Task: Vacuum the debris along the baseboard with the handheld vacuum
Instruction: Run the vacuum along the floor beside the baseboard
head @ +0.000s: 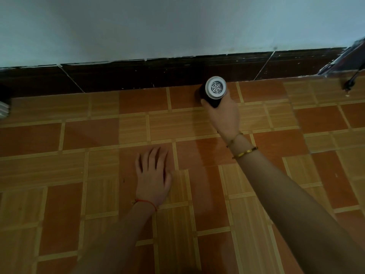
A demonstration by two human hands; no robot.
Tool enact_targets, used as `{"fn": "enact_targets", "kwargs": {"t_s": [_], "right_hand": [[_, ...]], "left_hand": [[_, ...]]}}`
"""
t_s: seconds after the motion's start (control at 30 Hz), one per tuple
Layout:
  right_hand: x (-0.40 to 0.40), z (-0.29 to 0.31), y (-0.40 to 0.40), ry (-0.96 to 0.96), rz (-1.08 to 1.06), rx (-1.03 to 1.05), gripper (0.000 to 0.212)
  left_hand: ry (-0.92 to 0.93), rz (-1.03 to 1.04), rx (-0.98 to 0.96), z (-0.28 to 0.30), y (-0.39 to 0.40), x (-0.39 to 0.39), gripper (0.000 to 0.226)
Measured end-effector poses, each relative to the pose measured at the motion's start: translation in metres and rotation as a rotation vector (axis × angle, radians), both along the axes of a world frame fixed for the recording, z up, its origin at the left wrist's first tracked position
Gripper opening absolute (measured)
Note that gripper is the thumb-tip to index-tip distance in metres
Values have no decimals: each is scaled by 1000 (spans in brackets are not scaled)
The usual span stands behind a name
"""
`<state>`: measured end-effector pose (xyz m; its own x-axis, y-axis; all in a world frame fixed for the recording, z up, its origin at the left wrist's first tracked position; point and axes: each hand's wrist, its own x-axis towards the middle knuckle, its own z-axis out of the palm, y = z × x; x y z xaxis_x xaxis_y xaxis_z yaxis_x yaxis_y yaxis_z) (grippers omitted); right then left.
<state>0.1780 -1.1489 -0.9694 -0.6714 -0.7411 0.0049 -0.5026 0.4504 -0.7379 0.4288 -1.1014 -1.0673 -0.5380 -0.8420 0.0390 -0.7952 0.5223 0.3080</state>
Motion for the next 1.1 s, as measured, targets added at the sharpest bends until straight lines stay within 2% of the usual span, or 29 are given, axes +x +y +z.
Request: {"fn": "enact_targets", "kwargs": {"t_s": [0.1,0.27,0.37,0.7,0.8,1.1], "right_hand": [[12,0,-18,-13,56,7,63],[39,-6,-32,-93,306,47,68],[46,-8,-29,-117,374,37,67],[-14,-1,15,36,28,4,63],[-28,-2,36,21,-54,0,61],[4,2,95,-77,127,79,59]], "left_hand": [[-16,-2,-5,-1,1,0,53],[-14,-1,-26,-1,-1,0,54],[-3,-4,-29,-1,-1,0,53],[-5,5,-8,0,0,0,52],[-3,2,-9,1,0,0,52],[-23,-4,23,5,1,0,54]]}}
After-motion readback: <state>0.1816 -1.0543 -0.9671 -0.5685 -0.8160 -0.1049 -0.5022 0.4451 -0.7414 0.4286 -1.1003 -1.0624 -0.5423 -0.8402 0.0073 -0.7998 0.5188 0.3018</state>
